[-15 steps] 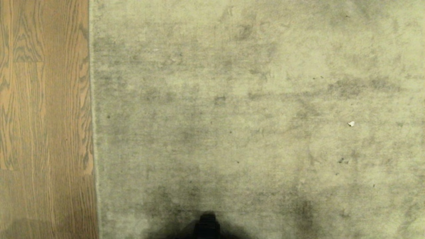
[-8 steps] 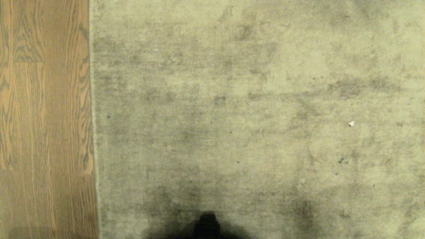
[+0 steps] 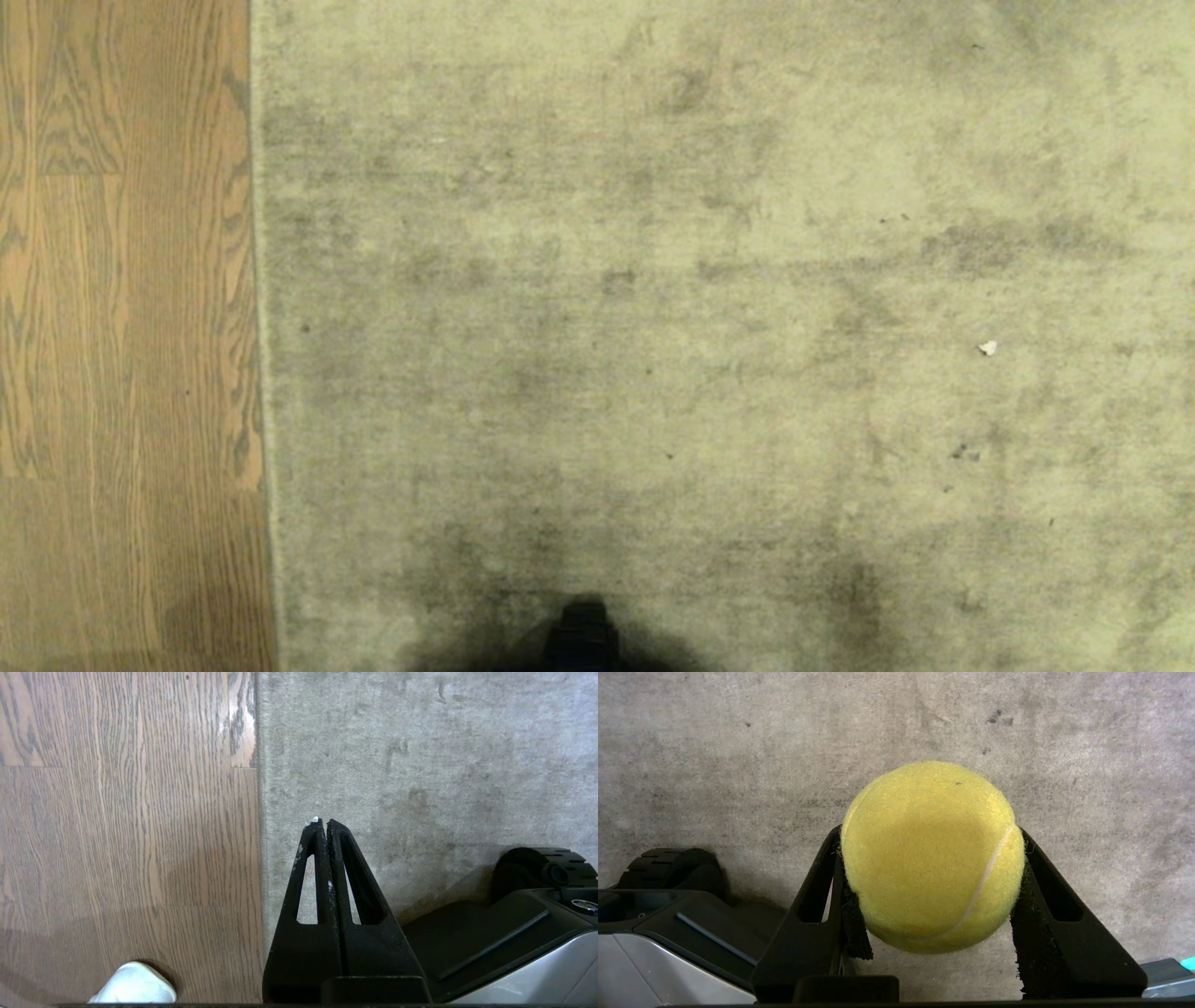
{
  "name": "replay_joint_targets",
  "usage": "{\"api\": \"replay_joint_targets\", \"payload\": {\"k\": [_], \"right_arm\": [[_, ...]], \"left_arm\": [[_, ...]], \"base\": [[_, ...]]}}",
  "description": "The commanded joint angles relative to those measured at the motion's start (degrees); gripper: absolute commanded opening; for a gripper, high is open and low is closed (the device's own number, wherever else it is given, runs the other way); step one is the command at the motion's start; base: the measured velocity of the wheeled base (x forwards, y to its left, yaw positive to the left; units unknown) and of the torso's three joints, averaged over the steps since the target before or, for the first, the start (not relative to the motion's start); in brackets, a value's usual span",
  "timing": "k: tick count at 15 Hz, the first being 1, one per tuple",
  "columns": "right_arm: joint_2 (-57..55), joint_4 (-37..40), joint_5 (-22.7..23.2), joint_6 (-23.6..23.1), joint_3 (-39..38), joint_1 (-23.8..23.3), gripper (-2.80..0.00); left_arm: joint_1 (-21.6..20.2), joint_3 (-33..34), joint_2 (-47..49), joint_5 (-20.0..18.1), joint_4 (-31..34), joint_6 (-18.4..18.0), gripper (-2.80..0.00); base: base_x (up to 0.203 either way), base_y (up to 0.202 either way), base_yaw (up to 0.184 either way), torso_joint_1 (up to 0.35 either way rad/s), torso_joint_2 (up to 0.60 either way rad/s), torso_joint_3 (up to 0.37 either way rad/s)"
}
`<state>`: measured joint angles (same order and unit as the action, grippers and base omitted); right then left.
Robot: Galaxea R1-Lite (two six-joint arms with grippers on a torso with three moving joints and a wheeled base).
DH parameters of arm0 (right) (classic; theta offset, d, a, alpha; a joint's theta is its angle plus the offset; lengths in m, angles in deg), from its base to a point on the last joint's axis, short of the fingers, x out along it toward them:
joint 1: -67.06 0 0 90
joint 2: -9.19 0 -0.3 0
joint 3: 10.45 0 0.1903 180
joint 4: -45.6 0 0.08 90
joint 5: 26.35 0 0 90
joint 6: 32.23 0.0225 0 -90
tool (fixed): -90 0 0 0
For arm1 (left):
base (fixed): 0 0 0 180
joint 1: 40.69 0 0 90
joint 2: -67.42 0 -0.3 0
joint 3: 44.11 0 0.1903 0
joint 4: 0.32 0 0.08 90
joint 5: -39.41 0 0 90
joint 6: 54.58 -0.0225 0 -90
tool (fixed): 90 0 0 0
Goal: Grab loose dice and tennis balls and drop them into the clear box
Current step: Put the ball in the box
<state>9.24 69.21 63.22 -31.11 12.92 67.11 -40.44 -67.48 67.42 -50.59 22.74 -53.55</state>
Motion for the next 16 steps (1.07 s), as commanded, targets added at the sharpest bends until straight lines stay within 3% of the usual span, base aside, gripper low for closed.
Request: {"api": "replay_joint_targets", "payload": {"k": [1, 7, 16], "right_arm": [[-0.14, 0.02, -0.09, 0.02, -0.09, 0.04, -2.80], [-0.14, 0.02, 0.00, -0.07, -0.09, 0.04, -2.80], [-0.14, 0.02, 0.00, -0.07, -0.09, 0.04, -2.80]], "left_arm": [[0.02, 0.09, 0.00, 0.00, -0.05, 0.11, -2.80], [0.04, 0.09, 0.00, 0.00, -0.05, 0.19, -2.80], [0.02, 0.09, 0.00, 0.00, -0.05, 0.28, -2.80]], "base": [[0.000, 0.000, 0.000, 0.000, 0.00, 0.000], [0.000, 0.000, 0.000, 0.001, 0.00, 0.070], [0.000, 0.000, 0.000, 0.004, 0.00, 0.196]]}}
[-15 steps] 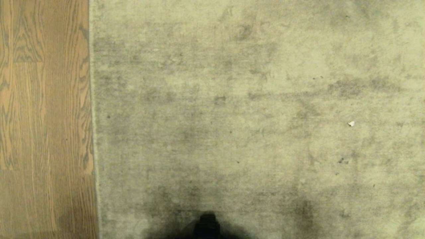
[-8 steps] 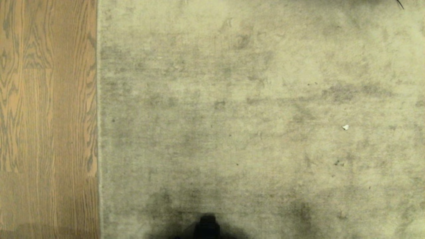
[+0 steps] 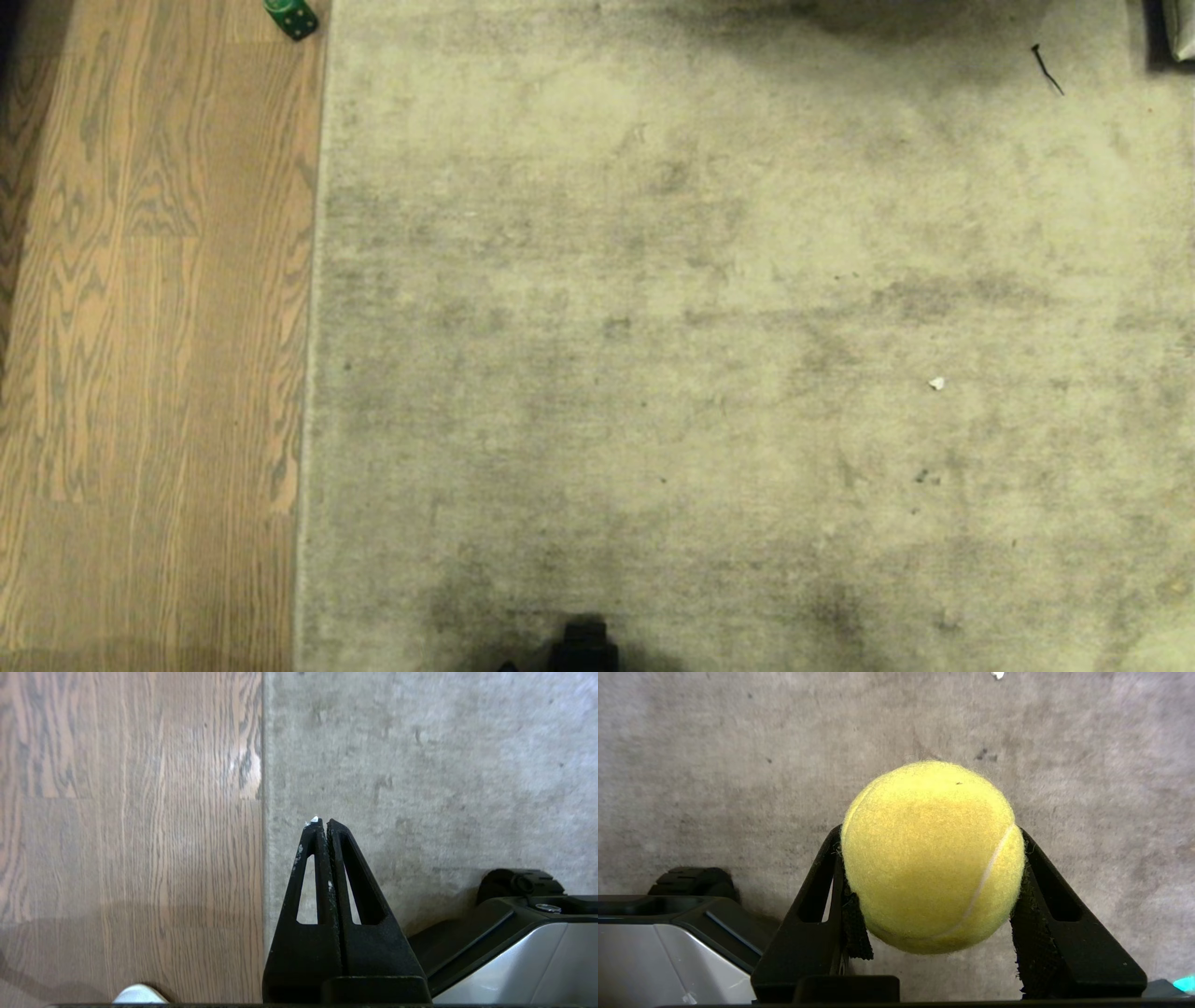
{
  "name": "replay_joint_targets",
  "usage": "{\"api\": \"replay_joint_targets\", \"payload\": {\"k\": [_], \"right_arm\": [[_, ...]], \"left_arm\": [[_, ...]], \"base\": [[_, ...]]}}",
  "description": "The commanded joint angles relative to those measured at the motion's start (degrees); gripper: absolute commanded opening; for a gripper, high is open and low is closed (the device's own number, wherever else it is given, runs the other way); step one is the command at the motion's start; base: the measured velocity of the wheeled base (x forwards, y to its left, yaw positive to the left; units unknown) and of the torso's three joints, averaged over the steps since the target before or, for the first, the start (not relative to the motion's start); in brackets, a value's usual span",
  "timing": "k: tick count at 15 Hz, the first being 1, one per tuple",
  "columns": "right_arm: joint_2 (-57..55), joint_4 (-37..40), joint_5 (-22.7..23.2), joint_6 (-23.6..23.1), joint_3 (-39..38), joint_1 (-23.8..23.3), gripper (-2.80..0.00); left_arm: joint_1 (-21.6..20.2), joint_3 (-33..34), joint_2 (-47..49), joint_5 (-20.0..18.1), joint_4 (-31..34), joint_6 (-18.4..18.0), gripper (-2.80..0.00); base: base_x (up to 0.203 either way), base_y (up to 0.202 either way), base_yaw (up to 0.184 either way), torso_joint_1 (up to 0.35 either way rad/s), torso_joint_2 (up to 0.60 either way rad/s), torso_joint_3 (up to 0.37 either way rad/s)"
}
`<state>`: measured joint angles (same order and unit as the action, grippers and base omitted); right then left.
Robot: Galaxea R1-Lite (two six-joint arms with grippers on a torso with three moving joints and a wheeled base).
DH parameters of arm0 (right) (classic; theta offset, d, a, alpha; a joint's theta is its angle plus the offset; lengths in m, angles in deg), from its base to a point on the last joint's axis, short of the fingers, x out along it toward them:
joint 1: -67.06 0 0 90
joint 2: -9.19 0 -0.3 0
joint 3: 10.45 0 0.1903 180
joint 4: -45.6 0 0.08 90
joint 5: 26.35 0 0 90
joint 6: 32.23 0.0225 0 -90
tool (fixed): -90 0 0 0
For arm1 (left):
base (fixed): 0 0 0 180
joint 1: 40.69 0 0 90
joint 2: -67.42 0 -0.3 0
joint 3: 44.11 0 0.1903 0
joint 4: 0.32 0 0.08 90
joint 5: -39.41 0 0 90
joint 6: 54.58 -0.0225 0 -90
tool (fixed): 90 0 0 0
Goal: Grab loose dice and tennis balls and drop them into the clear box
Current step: Put the ball in the box
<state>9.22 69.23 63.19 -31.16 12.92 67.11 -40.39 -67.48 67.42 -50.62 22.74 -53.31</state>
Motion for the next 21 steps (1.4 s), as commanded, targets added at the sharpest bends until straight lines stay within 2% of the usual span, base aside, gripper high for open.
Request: {"api": "replay_joint_targets", "payload": {"k": [1, 21], "right_arm": [[-0.11, -0.09, 0.02, -0.02, -0.09, 0.04, -2.80], [-0.11, -0.09, 0.02, -0.02, -0.09, 0.04, -2.80]], "left_arm": [[-0.03, 0.09, 0.00, 0.02, -0.05, 0.05, -2.80], [-0.03, 0.09, 0.00, 0.02, -0.05, 0.05, -2.80]], "base": [[0.000, 0.000, 0.000, 0.006, 0.00, 0.199], [0.000, 0.000, 0.000, 0.002, 0.00, 0.198]]}}
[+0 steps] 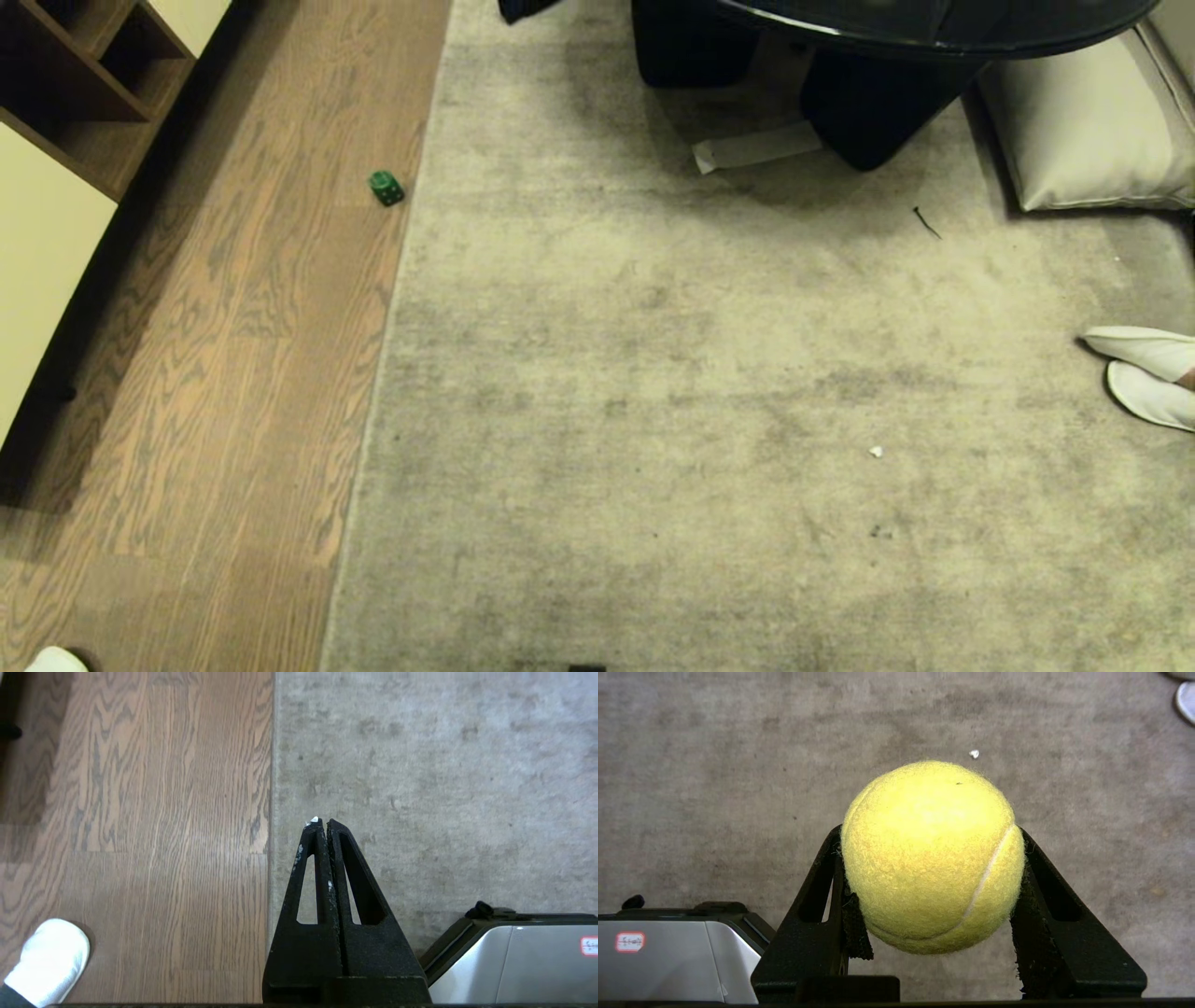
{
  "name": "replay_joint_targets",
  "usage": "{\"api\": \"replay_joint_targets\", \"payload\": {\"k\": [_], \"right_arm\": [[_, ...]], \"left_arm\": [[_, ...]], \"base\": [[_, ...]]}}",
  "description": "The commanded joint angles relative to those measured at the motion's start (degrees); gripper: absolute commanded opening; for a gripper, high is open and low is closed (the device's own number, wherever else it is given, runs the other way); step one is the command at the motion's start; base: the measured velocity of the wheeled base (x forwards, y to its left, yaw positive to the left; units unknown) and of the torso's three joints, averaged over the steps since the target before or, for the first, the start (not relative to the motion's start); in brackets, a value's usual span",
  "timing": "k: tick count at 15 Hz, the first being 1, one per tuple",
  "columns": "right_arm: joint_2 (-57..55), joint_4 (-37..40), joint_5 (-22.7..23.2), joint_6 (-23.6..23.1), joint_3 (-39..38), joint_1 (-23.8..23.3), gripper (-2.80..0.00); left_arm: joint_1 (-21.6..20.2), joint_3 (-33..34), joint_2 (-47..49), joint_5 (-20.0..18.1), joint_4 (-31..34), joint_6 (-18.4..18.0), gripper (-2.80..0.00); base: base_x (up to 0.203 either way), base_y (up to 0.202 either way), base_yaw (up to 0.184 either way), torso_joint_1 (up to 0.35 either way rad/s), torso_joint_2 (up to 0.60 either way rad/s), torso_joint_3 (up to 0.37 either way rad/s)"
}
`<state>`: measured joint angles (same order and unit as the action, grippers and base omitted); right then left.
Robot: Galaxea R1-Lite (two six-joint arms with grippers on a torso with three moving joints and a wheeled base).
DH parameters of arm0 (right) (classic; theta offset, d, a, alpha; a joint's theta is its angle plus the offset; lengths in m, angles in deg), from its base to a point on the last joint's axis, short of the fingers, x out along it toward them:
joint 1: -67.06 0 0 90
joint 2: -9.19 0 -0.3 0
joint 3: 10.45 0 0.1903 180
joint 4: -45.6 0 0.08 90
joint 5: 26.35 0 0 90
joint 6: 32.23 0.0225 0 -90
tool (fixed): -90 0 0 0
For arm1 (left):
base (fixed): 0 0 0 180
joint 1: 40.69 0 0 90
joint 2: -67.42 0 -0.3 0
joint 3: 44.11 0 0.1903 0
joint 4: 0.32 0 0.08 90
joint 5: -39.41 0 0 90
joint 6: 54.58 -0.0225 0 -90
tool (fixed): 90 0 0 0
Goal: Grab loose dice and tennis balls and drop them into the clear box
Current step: Put the ball in the box
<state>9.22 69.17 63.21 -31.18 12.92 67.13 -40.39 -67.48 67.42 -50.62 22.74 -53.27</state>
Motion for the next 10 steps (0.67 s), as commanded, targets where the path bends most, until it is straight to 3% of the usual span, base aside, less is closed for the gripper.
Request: {"api": "replay_joint_targets", "payload": {"k": [1, 10], "right_arm": [[-0.11, 0.01, 0.00, 0.01, -0.09, -0.06, -2.80], [-0.11, -0.03, 0.00, 0.01, -0.09, 0.01, -2.80]], "left_arm": [[0.00, 0.09, 0.00, 0.02, -0.05, 0.00, -2.80], [0.04, 0.09, 0.00, 0.02, -0.05, 0.00, -2.80]], "base": [[0.000, 0.000, 0.000, -0.001, -0.01, 0.199], [0.000, 0.000, 0.000, 0.002, 0.00, 0.200]]}}
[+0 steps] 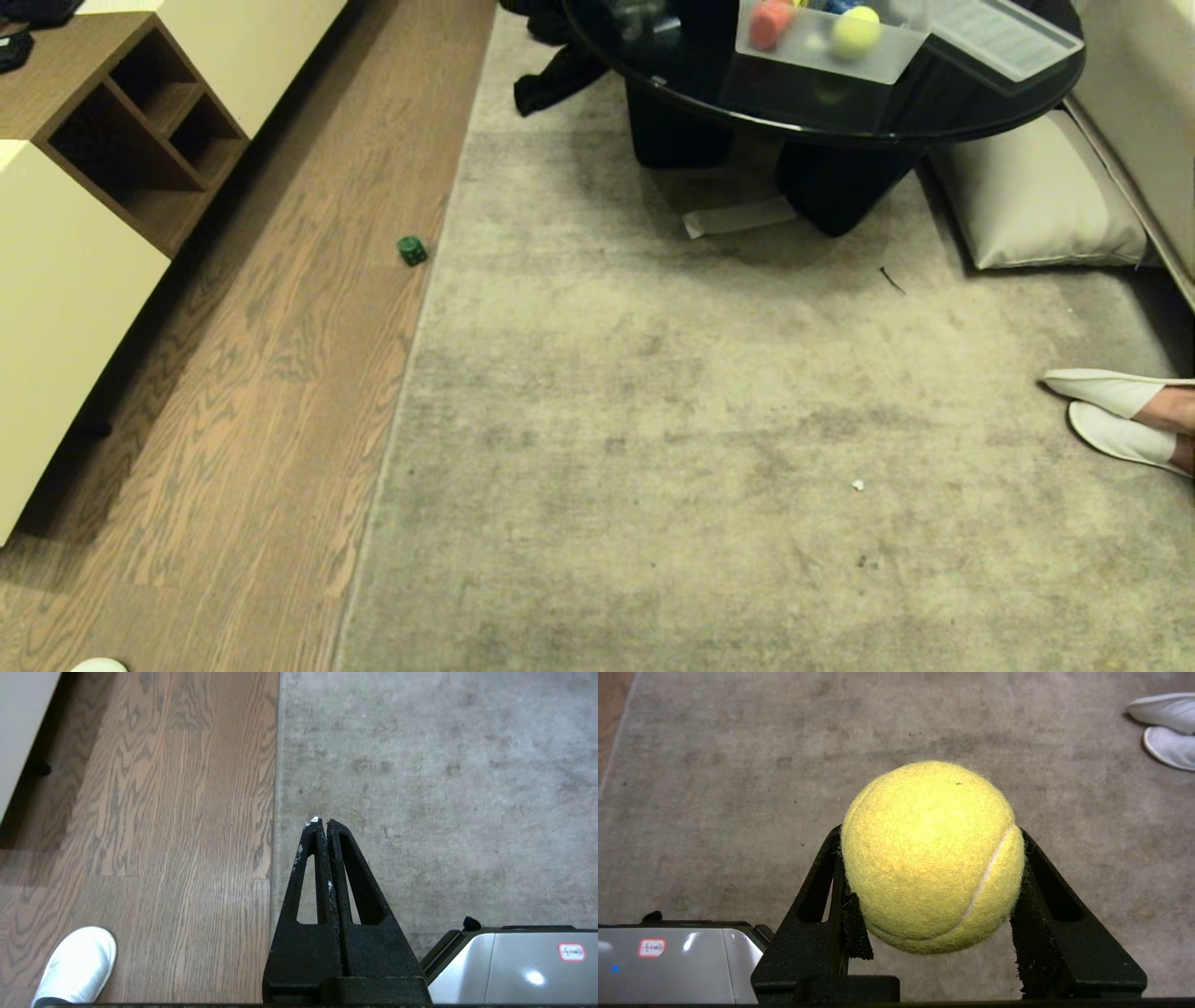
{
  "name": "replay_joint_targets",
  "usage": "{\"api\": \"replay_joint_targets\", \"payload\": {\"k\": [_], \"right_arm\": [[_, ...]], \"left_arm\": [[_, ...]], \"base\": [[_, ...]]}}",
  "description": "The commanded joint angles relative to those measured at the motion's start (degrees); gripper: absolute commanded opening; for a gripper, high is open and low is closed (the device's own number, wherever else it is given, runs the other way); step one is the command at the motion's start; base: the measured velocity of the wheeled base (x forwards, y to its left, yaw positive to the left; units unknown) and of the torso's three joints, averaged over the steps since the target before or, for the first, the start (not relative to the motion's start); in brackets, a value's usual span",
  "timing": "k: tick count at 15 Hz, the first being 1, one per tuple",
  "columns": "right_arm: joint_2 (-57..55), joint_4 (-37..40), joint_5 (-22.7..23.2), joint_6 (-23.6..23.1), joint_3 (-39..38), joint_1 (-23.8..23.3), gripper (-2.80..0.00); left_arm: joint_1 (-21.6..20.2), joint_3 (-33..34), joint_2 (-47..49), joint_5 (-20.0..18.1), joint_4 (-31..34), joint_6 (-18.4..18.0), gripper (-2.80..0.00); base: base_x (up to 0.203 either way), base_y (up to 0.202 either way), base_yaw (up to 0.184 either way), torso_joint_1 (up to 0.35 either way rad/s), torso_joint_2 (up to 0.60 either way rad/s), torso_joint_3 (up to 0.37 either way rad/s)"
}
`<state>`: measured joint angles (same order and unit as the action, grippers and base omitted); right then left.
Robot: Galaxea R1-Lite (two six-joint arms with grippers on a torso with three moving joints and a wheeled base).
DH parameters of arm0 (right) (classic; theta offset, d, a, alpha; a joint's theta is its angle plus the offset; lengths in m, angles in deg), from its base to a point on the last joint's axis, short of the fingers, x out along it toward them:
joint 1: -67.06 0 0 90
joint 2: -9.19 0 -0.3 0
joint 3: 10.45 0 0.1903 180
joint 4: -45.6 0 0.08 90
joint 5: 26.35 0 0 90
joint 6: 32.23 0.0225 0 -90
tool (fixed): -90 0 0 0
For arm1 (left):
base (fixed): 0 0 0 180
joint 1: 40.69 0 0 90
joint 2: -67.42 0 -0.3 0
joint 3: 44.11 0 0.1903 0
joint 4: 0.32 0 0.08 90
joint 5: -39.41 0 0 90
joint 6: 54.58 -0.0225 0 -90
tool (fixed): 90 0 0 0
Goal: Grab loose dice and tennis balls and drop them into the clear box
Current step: Put the ball in the box
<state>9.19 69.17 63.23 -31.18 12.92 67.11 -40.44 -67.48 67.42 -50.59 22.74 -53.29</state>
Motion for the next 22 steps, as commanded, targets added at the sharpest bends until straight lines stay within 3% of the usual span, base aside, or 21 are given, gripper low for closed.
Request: {"api": "replay_joint_targets", "payload": {"k": [1, 8, 10, 13, 22], "right_arm": [[-0.09, 0.01, -0.02, 0.01, -0.09, 0.03, -2.80], [-0.09, -0.03, -0.02, 0.01, -0.09, 0.02, -2.80], [-0.09, -0.02, -0.02, 0.01, -0.09, 0.04, -2.80], [-0.09, -0.03, -0.02, 0.01, -0.09, 0.04, -2.80], [-0.09, 0.05, -0.02, 0.01, -0.09, 0.04, -2.80]], "left_arm": [[0.04, 0.09, 0.00, 0.00, -0.05, 0.03, -2.80], [0.05, 0.09, 0.00, 0.00, -0.05, 0.11, -2.80], [2.69, 0.09, 0.00, 0.00, -0.05, 0.11, -2.80], [0.02, 0.09, 0.00, 0.00, -0.05, 0.11, -2.80], [0.03, 0.09, 0.00, 0.00, -0.05, 0.11, -2.80]], "base": [[0.000, 0.000, 0.000, 0.001, -0.01, 0.199], [0.000, 0.000, 0.000, 0.003, 0.00, 0.202], [0.000, 0.000, 0.000, 0.004, 0.00, 0.189], [0.000, 0.000, 0.000, 0.000, 0.00, 0.199], [0.000, 0.000, 0.000, 0.005, 0.00, 0.200]]}}
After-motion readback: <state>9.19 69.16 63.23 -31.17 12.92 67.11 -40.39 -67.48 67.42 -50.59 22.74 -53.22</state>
